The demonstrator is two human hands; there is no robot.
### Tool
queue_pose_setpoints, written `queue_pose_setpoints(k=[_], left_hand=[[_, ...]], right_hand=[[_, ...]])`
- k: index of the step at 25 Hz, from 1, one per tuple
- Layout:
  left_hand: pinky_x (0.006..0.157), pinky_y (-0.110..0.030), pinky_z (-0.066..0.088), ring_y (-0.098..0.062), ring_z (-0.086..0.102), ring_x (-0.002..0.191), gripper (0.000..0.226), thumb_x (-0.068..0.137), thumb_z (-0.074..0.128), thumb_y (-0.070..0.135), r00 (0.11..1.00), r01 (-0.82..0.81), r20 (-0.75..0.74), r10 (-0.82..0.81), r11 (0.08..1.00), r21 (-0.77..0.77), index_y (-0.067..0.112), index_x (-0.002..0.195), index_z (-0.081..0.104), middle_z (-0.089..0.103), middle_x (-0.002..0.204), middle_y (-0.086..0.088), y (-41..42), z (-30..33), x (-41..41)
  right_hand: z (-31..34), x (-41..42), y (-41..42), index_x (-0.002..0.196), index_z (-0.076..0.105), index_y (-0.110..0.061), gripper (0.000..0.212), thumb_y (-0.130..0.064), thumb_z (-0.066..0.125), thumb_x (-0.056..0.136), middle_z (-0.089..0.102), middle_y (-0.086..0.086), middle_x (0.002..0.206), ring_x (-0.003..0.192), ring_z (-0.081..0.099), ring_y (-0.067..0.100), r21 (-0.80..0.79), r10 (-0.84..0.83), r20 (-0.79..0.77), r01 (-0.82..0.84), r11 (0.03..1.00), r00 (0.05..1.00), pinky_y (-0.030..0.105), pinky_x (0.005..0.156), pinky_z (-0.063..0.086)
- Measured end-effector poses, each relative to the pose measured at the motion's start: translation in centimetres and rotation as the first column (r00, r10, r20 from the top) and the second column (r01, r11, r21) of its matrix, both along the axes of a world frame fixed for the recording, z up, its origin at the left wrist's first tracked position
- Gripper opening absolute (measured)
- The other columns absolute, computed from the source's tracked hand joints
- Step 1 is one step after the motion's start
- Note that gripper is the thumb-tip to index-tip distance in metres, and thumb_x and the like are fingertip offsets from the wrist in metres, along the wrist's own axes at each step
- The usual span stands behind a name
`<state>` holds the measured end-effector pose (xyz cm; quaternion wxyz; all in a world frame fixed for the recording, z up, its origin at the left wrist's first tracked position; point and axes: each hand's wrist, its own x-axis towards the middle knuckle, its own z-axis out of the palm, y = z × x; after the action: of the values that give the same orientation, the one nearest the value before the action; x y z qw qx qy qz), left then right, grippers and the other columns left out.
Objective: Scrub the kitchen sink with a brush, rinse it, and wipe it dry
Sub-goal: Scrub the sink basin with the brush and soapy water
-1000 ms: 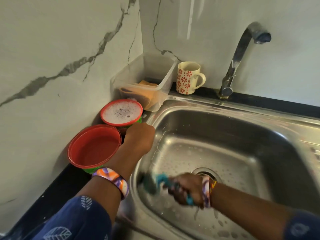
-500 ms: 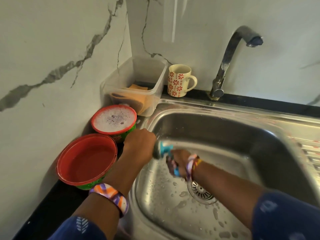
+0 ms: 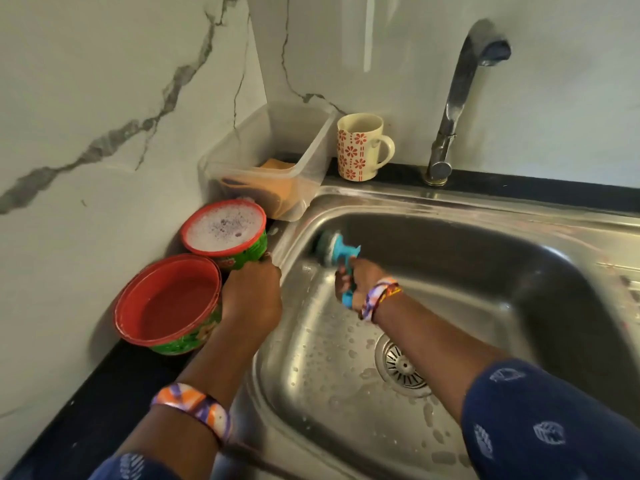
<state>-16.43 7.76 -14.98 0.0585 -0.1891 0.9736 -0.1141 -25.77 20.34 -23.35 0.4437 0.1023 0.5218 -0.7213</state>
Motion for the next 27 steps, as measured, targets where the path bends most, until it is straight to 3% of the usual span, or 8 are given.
queue_pose_setpoints(k=[5,8,10,13,16,19,24,27], left_hand=[[0.079,-0.031,0.050,-0.024,0.061,0.107,0.031,0.091,0.055,0.016,0.999,-0.026,-0.046,0.025,0.999,-0.032,0.014,0.121,0.055,0.062,0.119,-0.006,0.5,-1.6,-0.6],[0.077,-0.031,0.050,-0.023,0.062,0.105,0.035,0.092,0.054,0.019,0.999,-0.004,-0.041,0.002,0.999,-0.043,0.018,0.127,0.053,0.062,0.117,-0.004,0.2,-1.4,-0.8],[0.077,-0.031,0.050,-0.024,0.062,0.105,0.038,0.093,0.054,0.019,0.999,0.024,-0.040,-0.027,0.998,-0.056,0.020,0.130,0.050,0.062,0.118,-0.004,0.1,-1.4,-0.7],[0.079,-0.031,0.049,-0.025,0.061,0.108,0.039,0.093,0.053,0.020,0.999,0.033,-0.018,-0.035,0.995,-0.094,0.020,0.132,0.049,0.061,0.120,-0.005,0.1,-1.3,-0.9],[0.077,-0.031,0.049,-0.026,0.061,0.107,0.036,0.094,0.051,0.019,1.000,0.015,-0.016,-0.017,0.993,-0.116,0.020,0.130,0.051,0.062,0.118,-0.005,0.0,-1.6,-1.1],[0.074,-0.032,0.050,-0.026,0.063,0.104,0.032,0.093,0.053,0.019,0.999,0.007,-0.031,-0.011,0.994,-0.112,0.019,0.126,0.054,0.063,0.115,-0.005,0.0,-1.8,-1.1],[0.076,-0.034,0.051,-0.028,0.063,0.103,0.029,0.092,0.054,0.018,1.000,-0.007,-0.024,0.004,0.995,-0.098,0.015,0.121,0.057,0.064,0.113,-0.008,0.3,-1.3,-1.1],[0.076,-0.033,0.051,-0.026,0.063,0.104,0.032,0.092,0.054,0.020,1.000,0.027,-0.009,-0.028,0.995,-0.100,0.018,0.124,0.054,0.064,0.114,-0.006,-0.1,-1.5,-1.2]], right_hand=[[-1.4,2.9,1.0,0.064,0.037,-0.011,0.041,-0.023,0.025,0.102,0.034,-0.005,0.029,0.018,0.026,0.003,0.068,0.175,0.230,-0.195,0.978,0.957,0.009,0.024,0.020],[1.6,-0.5,0.6,0.071,0.044,-0.011,0.038,-0.027,0.029,0.102,0.041,-0.005,0.034,0.021,0.031,0.003,-0.148,-0.030,0.212,0.063,0.987,0.977,0.007,0.027,0.024],[1.3,-1.8,-0.6,0.068,0.043,-0.010,0.039,-0.025,0.031,0.102,0.041,-0.001,0.036,0.020,0.032,0.005,-0.054,-0.187,0.205,0.202,0.978,0.961,0.005,0.029,0.025],[-2.9,1.9,-0.7,0.061,0.039,-0.009,0.038,-0.012,0.031,0.098,0.036,0.003,0.033,0.017,0.028,0.008,0.128,-0.065,0.160,0.045,0.991,0.985,0.005,0.028,0.023],[-1.1,2.2,0.2,0.066,0.038,-0.009,0.036,-0.012,0.026,0.100,0.035,-0.003,0.030,0.018,0.027,0.003,-0.047,0.021,0.325,-0.006,0.999,0.945,0.007,0.024,0.019],[3.3,-1.8,-0.8,0.068,0.041,-0.009,0.037,-0.020,0.029,0.101,0.038,-0.003,0.035,0.019,0.026,0.003,-0.237,-0.213,0.274,0.281,0.930,0.938,0.008,0.024,0.020],[5.5,-2.4,-4.0,0.066,0.048,-0.013,0.036,-0.029,0.040,0.098,0.040,0.002,0.054,0.030,0.031,0.008,0.059,-0.360,-0.227,0.382,0.922,0.905,0.011,0.033,0.024],[2.8,0.0,-3.3,0.065,0.046,-0.013,0.037,-0.024,0.039,0.100,0.036,0.006,0.053,0.021,0.029,0.005,0.016,-0.464,-0.232,0.480,0.877,0.855,0.009,0.032,0.023]])
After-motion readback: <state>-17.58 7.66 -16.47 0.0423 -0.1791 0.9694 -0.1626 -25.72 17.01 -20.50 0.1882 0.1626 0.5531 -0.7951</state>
